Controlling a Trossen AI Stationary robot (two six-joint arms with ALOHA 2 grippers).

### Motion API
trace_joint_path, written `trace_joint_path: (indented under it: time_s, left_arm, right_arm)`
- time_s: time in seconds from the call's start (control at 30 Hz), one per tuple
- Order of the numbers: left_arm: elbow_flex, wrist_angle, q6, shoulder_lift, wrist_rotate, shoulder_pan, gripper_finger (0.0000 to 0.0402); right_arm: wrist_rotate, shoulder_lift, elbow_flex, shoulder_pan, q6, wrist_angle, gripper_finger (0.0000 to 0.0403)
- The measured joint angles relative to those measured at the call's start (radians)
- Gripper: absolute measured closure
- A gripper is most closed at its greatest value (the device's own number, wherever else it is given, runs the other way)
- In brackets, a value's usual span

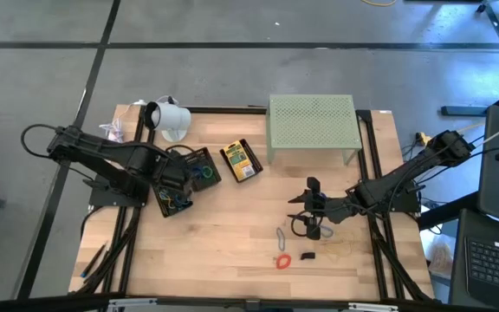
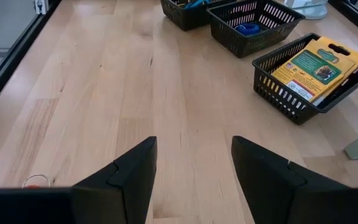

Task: Pick & Place Office Desk Supplies
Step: Put the yellow rubber band into the left black basket, then put the blue spring keychain into the middle black basket

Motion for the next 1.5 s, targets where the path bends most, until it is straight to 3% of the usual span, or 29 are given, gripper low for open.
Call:
trace_joint_path:
  time_s: [0.3, 0.67, 1.17, 1.37, 1.5]
  left_arm:
    - [-0.139, -0.001, -0.027, -0.001, 0.057, 0.000, 0.0399]
    - [-0.284, -0.001, -0.108, 0.000, 0.055, 0.000, 0.0393]
    - [-0.294, 0.075, -0.200, 0.001, 0.023, 0.000, 0.0303]
    - [-0.294, 0.211, -0.174, 0.001, -0.065, 0.000, 0.0283]
    - [-0.294, 0.361, -0.099, 0.001, -0.149, 0.000, 0.0281]
  right_arm:
    - [0.000, 0.000, 0.000, 0.000, 0.000, 0.000, 0.0192]
    - [0.000, 0.000, 0.000, 0.000, 0.002, 0.000, 0.0192]
    - [-0.001, 0.000, 0.000, 0.000, 0.008, 0.000, 0.0192]
    - [-0.115, 0.000, 0.000, 0.000, 0.095, -0.060, 0.0192]
    - [-0.155, 0.000, 0.000, 0.000, 0.256, -0.214, 0.0192]
